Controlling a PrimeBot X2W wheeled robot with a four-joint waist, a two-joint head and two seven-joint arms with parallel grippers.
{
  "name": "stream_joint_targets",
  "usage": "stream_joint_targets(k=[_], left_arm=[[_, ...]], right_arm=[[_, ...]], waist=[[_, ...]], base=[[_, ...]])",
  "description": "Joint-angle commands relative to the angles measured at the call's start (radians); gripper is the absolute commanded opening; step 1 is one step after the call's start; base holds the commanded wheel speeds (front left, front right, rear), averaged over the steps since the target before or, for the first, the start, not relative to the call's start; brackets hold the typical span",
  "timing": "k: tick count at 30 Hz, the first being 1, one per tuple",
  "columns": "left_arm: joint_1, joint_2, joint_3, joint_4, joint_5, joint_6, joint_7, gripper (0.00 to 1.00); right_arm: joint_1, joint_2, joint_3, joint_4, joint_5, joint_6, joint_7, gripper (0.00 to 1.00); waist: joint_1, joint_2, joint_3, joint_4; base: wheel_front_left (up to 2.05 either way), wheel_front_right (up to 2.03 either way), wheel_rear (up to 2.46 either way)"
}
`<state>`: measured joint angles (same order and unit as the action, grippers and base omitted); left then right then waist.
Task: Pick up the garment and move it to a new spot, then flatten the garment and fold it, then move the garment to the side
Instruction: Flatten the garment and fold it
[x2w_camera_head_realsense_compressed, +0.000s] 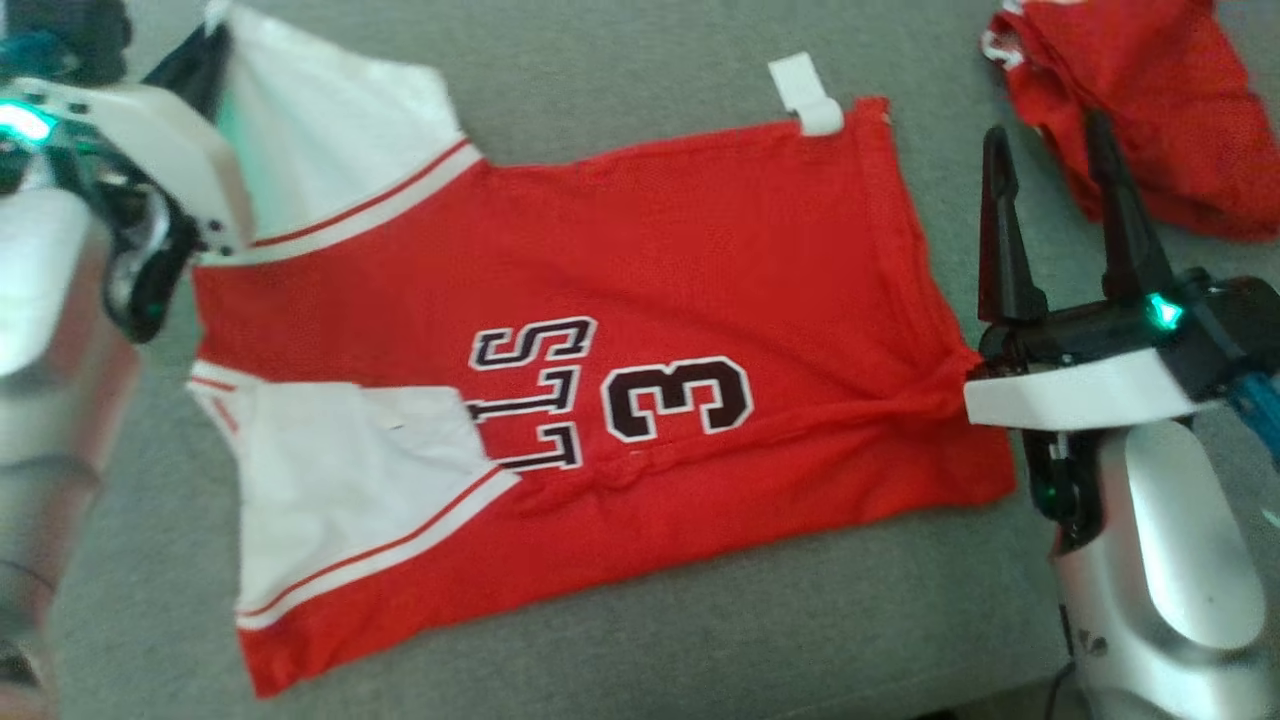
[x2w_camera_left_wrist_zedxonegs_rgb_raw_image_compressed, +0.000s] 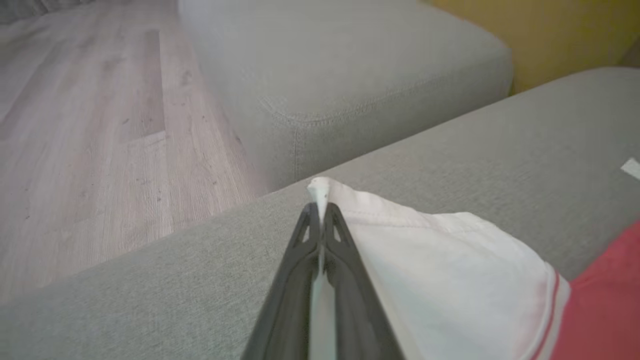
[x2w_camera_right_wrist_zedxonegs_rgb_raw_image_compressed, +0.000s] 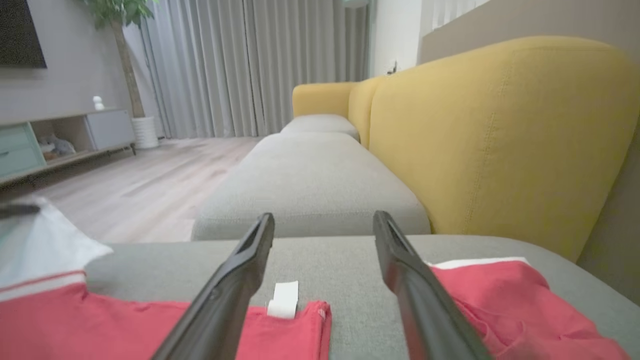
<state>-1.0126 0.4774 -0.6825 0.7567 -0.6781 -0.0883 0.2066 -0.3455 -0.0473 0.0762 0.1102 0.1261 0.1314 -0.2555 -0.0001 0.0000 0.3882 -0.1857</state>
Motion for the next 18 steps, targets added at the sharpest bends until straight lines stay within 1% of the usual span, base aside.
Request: stream_joint_targets(k=[1, 3, 5, 8, 12, 15, 18], left_arm=[[-0.015, 0.029, 0.039, -0.048, 0.004, 0.006, -0.039, 0.00], [0.007, 0.017, 0.031, -0.090, 0.009, 0.005, -0.074, 0.00], [0.035, 0.012, 0.021, -0.143, 0.014, 0.006, -0.095, 0.00], [0.082, 0.014, 0.005, -0.234, 0.015, 0.012, -0.096, 0.00], [0.131, 0.025, -0.010, -0.374, 0.014, 0.032, -0.077, 0.00], [0.158, 0.031, -0.028, -0.467, 0.014, 0.038, -0.053, 0.00], [0.174, 0.032, -0.036, -0.539, 0.002, 0.041, -0.030, 0.00]], right_arm=[[-0.023, -0.003, 0.001, -0.007, -0.033, -0.001, 0.017, 1.00], [-0.041, -0.003, -0.017, 0.022, -0.067, -0.001, 0.069, 1.00], [-0.067, -0.009, -0.021, 0.055, -0.075, -0.001, 0.141, 1.00], [-0.116, -0.059, -0.017, 0.114, -0.073, -0.001, 0.255, 1.00], [-0.189, -0.127, -0.047, 0.223, -0.044, -0.001, 0.391, 1.00], [-0.238, -0.165, -0.069, 0.321, -0.047, -0.001, 0.450, 1.00], [-0.281, -0.186, -0.068, 0.408, -0.070, -0.001, 0.461, 1.00]], waist=[[0.0001, 0.0000, -0.047, 0.056], [0.0001, 0.0000, -0.066, 0.090], [0.0001, 0.0000, -0.077, 0.119], [0.0001, 0.0000, -0.083, 0.163], [0.0001, 0.0000, -0.066, 0.210], [0.0001, 0.0000, -0.050, 0.236], [0.0001, 0.0000, -0.034, 0.253]], base=[[0.00, 0.00, 0.00], [0.00, 0.00, 0.00], [0.00, 0.00, 0.00], [0.00, 0.00, 0.00], [0.00, 0.00, 0.00], [0.00, 0.00, 0.00], [0.00, 0.00, 0.00]])
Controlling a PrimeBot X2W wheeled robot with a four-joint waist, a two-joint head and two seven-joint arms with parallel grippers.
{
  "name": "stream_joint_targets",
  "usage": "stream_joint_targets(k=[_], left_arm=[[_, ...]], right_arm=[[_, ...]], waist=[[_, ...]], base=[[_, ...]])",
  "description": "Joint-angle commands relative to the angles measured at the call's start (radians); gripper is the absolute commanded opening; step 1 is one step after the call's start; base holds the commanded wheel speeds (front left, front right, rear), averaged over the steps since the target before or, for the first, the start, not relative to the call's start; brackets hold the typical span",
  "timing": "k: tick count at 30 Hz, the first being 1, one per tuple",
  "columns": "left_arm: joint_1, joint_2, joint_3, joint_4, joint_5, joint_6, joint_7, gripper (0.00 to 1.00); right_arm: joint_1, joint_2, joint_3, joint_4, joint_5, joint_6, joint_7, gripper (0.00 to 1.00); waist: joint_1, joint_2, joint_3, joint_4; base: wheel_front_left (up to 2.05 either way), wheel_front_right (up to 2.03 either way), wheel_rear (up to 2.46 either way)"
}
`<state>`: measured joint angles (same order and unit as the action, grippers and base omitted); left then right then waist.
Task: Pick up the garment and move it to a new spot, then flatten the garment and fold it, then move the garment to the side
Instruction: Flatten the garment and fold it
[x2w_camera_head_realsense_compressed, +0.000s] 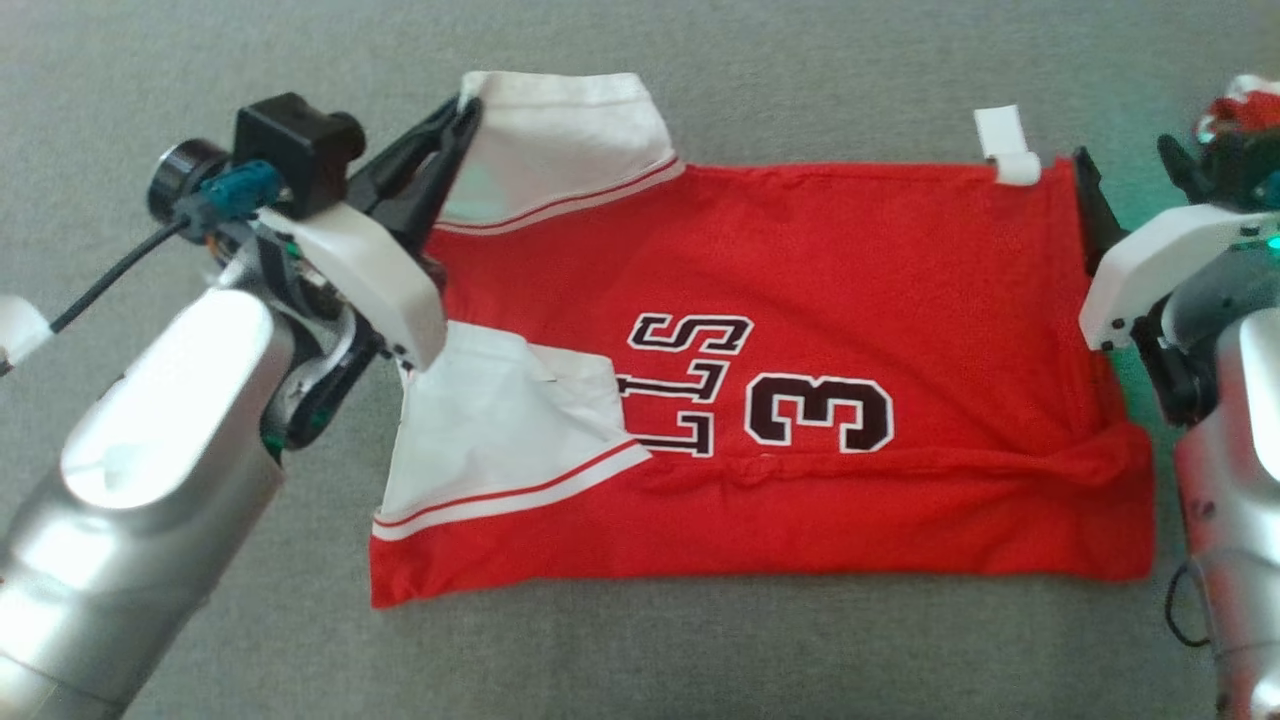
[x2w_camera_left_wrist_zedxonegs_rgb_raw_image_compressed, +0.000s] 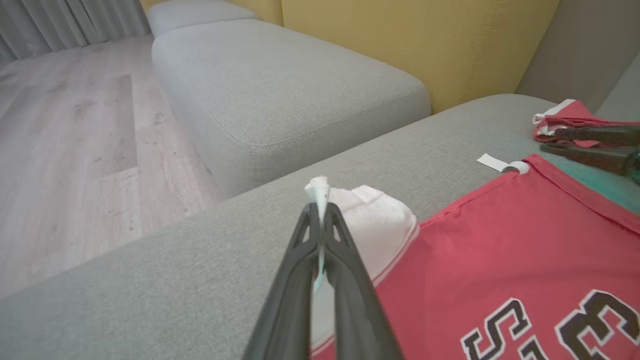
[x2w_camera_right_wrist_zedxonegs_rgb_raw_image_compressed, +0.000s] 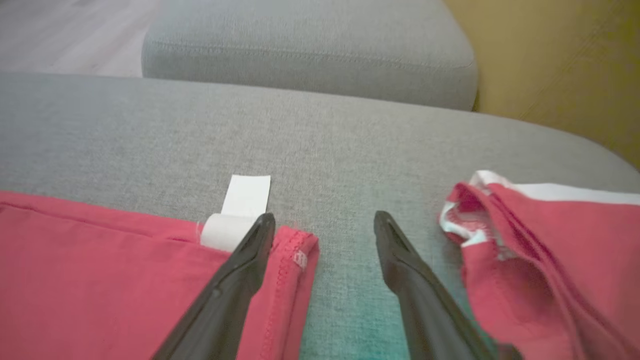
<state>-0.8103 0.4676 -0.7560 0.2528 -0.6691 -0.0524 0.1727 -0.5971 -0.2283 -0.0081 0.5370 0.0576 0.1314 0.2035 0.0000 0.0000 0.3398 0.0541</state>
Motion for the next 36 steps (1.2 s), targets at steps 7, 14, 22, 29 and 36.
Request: stream_joint_targets(k=[7, 14, 22, 29, 36], left_arm=[[-0.022, 0.053, 0.033, -0.107, -0.011, 0.021, 0.030, 0.00], [-0.029, 0.065, 0.035, -0.107, -0.008, 0.028, 0.032, 0.00], [-0.043, 0.074, 0.059, -0.036, -0.003, 0.050, 0.000, 0.00], [-0.096, 0.072, 0.086, 0.036, 0.018, 0.068, -0.053, 0.00], [-0.252, 0.053, 0.078, 0.166, 0.109, 0.059, -0.142, 0.00]], right_arm=[[-0.109, -0.009, 0.034, 0.145, -0.017, -0.001, 0.004, 1.00], [-0.173, -0.026, 0.105, 0.276, -0.022, -0.001, 0.017, 0.00], [-0.246, -0.031, 0.141, 0.320, 0.040, -0.001, -0.029, 0.00], [-0.312, -0.038, 0.197, 0.276, 0.129, -0.001, -0.088, 0.00], [-0.417, -0.047, 0.254, 0.206, 0.216, -0.001, -0.127, 0.00]], waist=[[0.0000, 0.0000, 0.044, 0.026], [0.0000, 0.0000, 0.061, 0.025], [0.0000, 0.0000, 0.033, -0.010], [0.0000, 0.0000, 0.029, -0.046], [0.0000, 0.0000, 0.069, -0.071]], base=[[0.00, 0.00, 0.00], [0.00, 0.00, 0.00], [0.00, 0.00, 0.00], [0.00, 0.00, 0.00], [0.00, 0.00, 0.00]])
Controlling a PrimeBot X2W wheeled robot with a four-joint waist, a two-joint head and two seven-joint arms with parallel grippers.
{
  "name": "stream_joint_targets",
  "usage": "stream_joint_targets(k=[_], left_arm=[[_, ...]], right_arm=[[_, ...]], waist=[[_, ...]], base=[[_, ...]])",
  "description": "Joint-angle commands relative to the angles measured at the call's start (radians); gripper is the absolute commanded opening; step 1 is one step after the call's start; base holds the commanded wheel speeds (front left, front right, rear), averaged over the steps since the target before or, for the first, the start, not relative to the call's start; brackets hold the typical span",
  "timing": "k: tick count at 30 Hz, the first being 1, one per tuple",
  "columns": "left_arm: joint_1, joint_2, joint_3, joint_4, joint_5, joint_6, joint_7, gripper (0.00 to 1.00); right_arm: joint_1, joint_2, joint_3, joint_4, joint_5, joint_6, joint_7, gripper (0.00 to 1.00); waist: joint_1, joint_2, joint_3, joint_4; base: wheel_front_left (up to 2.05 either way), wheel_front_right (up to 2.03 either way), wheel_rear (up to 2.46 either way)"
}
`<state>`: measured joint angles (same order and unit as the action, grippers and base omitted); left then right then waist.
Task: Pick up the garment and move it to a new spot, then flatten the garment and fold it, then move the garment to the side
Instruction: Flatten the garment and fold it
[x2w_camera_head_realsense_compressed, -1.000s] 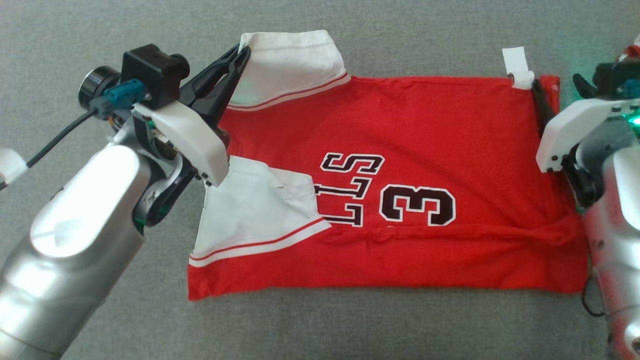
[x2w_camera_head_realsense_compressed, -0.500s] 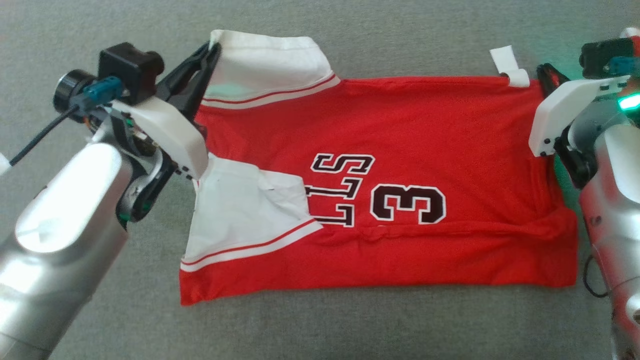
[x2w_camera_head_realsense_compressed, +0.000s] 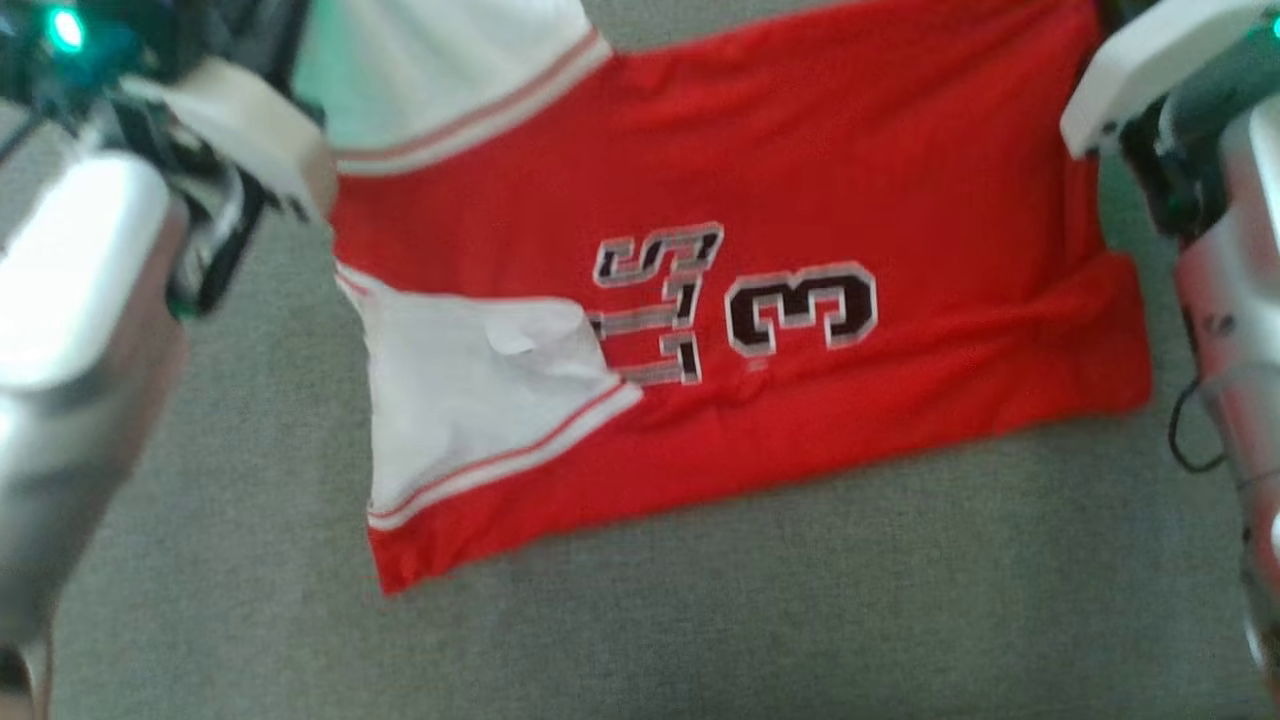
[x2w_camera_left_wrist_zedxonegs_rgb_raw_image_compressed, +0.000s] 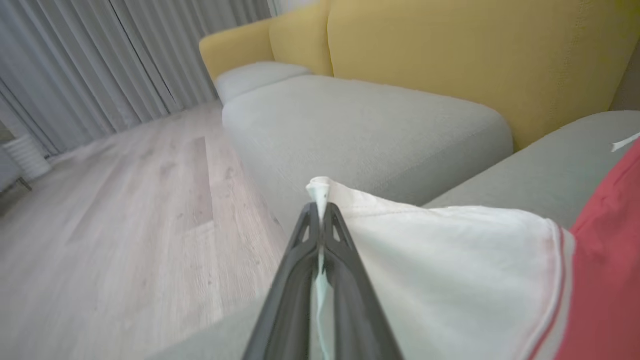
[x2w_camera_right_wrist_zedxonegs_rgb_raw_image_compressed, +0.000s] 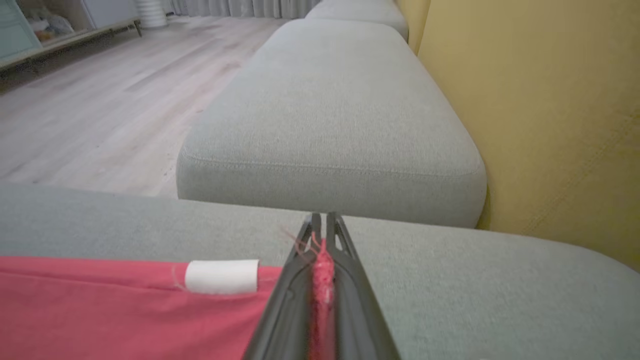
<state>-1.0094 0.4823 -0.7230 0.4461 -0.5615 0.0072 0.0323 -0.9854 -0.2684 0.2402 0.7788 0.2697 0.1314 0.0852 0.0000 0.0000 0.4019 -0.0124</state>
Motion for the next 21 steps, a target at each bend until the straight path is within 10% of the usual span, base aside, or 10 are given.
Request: stream_joint_targets(k=[1, 21], left_arm=[[-0.077, 0.034, 0.042, -0.004, 0.017, -0.003, -0.021, 0.00], [-0.075, -0.055, -0.030, 0.279, 0.026, -0.100, -0.187, 0.00]], right_arm=[[-0.044, -0.005, 0.010, -0.039, 0.011, -0.001, -0.017, 0.00], [0.029, -0.064, 0.104, 0.057, 0.147, -0.001, -0.098, 0.00]], waist=[[0.0000, 0.0000, 0.013, -0.008], [0.0000, 0.0000, -0.055, 0.034]], base=[[0.00, 0.00, 0.00], [0.00, 0.00, 0.00]])
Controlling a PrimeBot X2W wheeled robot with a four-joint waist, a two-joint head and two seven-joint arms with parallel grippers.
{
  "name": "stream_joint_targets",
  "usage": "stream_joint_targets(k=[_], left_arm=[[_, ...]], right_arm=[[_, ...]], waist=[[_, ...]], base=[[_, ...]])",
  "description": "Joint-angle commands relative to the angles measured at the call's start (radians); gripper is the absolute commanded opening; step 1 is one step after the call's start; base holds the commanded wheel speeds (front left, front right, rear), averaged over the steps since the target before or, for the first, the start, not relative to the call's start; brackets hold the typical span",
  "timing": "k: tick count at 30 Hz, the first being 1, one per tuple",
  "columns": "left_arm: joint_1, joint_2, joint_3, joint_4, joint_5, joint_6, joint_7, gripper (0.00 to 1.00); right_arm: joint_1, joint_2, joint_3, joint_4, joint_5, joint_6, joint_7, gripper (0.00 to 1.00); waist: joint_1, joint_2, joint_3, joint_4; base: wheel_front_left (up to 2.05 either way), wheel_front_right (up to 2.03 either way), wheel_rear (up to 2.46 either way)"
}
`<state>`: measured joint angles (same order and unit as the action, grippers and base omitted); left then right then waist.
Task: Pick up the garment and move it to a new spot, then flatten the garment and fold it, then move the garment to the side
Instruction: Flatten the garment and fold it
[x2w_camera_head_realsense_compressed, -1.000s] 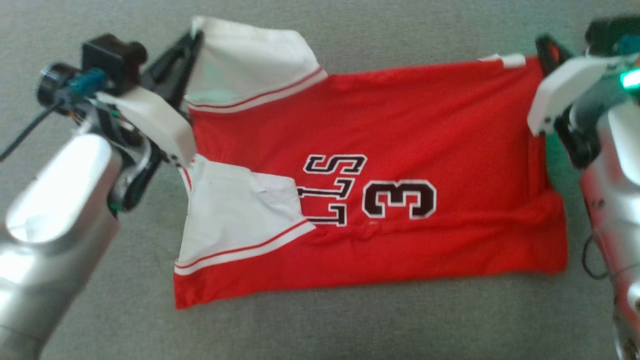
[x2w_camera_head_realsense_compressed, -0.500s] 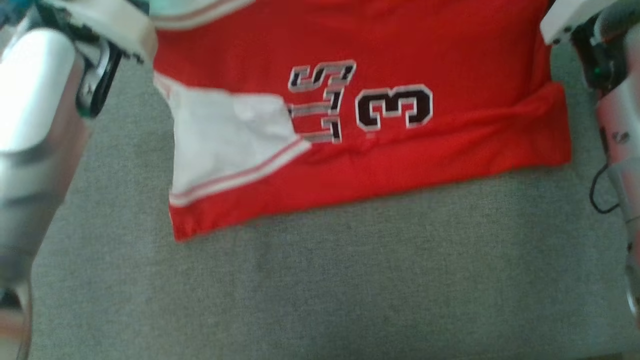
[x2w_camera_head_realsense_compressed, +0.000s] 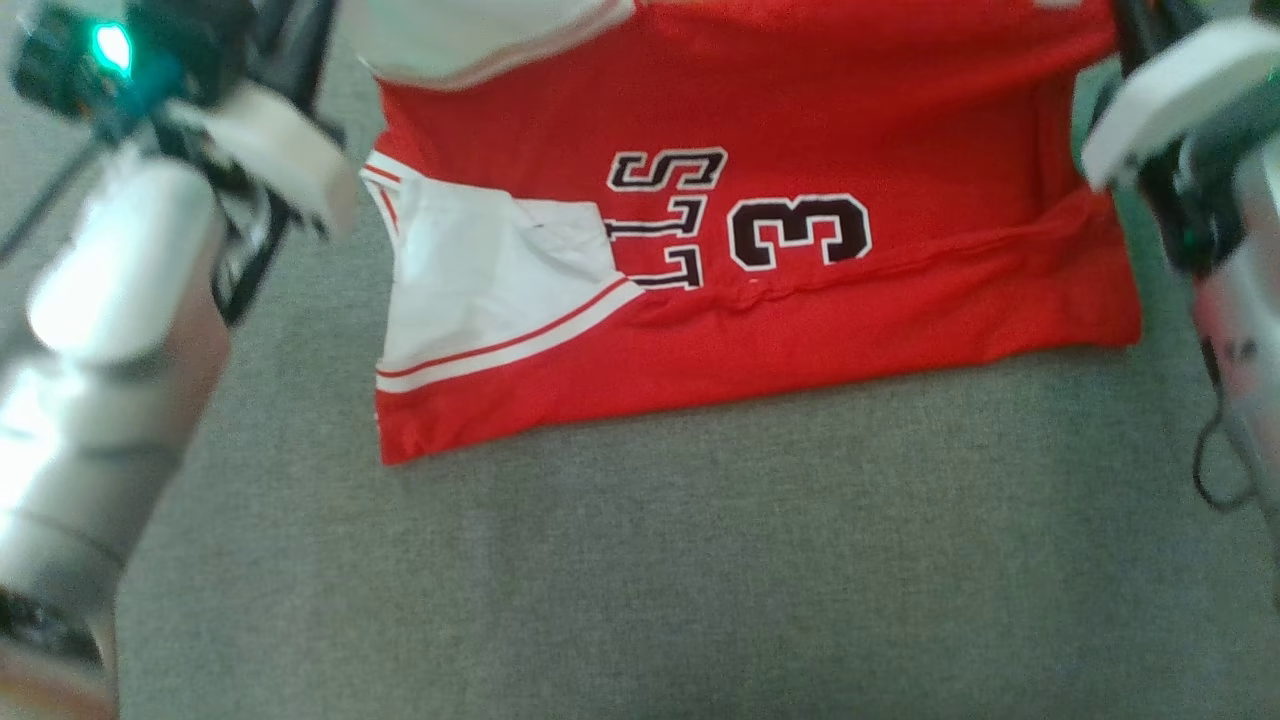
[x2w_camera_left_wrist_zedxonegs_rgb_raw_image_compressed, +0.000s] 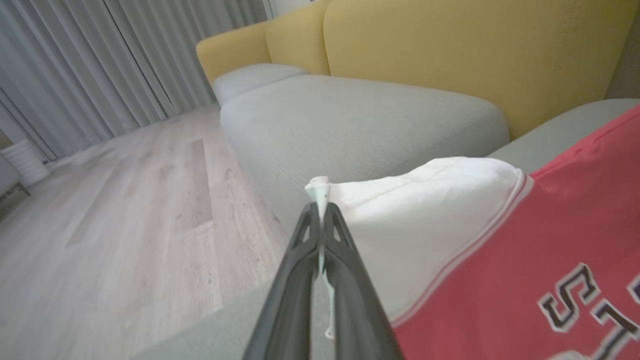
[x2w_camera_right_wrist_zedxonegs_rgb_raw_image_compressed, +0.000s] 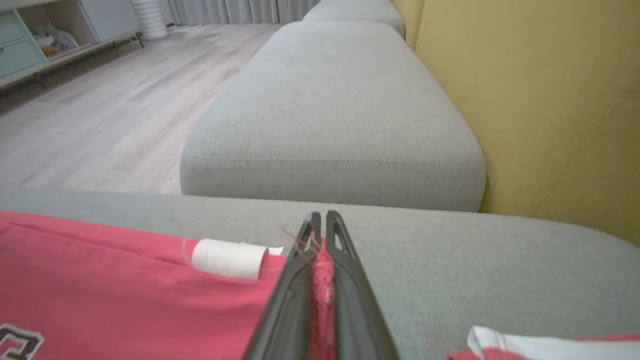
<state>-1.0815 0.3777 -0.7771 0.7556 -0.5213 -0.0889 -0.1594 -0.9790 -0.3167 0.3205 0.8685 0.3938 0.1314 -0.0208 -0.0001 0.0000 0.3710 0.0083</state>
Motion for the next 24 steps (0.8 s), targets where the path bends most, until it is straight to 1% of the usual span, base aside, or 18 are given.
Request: stream_joint_targets(k=[1, 3, 6, 7, 12, 15, 18, 21, 24], left_arm=[[0.025, 0.054, 0.020, -0.044, -0.032, -0.012, 0.019, 0.00], [0.085, 0.070, 0.000, -0.082, -0.065, -0.025, 0.066, 0.00], [0.176, 0.118, -0.038, -0.172, -0.109, -0.035, 0.154, 0.00], [0.176, 0.118, -0.038, -0.172, -0.109, -0.035, 0.154, 0.00], [0.305, 0.222, -0.099, -0.362, -0.191, -0.040, 0.331, 0.00], [0.358, 0.275, -0.126, -0.463, -0.229, -0.040, 0.424, 0.00], [0.404, 0.295, -0.123, -0.538, -0.285, -0.024, 0.478, 0.00], [0.417, 0.317, -0.131, -0.582, -0.263, 0.006, 0.490, 0.00], [0.427, 0.318, -0.134, -0.598, -0.256, 0.025, 0.489, 0.00]], right_arm=[[0.043, -0.028, 0.043, -0.040, 0.042, -0.001, 0.017, 0.00], [0.089, -0.055, 0.082, -0.057, 0.082, -0.001, 0.044, 0.00], [0.160, -0.105, 0.155, -0.100, 0.152, -0.001, 0.105, 0.00], [0.160, -0.105, 0.155, -0.100, 0.152, -0.001, 0.105, 0.00], [0.251, -0.208, 0.250, -0.179, 0.259, -0.001, 0.201, 0.00], [0.288, -0.257, 0.296, -0.219, 0.303, -0.001, 0.266, 0.00], [0.306, -0.285, 0.316, -0.254, 0.344, -0.001, 0.315, 0.00], [0.317, -0.305, 0.336, -0.286, 0.365, -0.001, 0.348, 0.00], [0.326, -0.315, 0.350, -0.308, 0.378, -0.001, 0.376, 0.00]], waist=[[0.0001, 0.0000, -0.036, 0.017], [0.0001, 0.0000, -0.059, 0.023], [0.0001, 0.0000, -0.092, 0.029], [0.0001, 0.0000, -0.092, 0.029], [0.0001, 0.0000, -0.140, 0.037], [0.0001, 0.0000, -0.156, 0.037], [0.0001, 0.0000, -0.163, 0.033], [0.0001, 0.0000, -0.162, 0.027], [0.0001, 0.0000, -0.158, 0.021]], base=[[0.00, 0.00, 0.00], [0.00, 0.00, 0.00], [0.00, 0.00, 0.00], [0.00, 0.00, 0.00], [0.00, 0.00, 0.00], [0.00, 0.00, 0.00], [0.00, 0.00, 0.00], [0.00, 0.00, 0.00], [0.00, 0.00, 0.00]])
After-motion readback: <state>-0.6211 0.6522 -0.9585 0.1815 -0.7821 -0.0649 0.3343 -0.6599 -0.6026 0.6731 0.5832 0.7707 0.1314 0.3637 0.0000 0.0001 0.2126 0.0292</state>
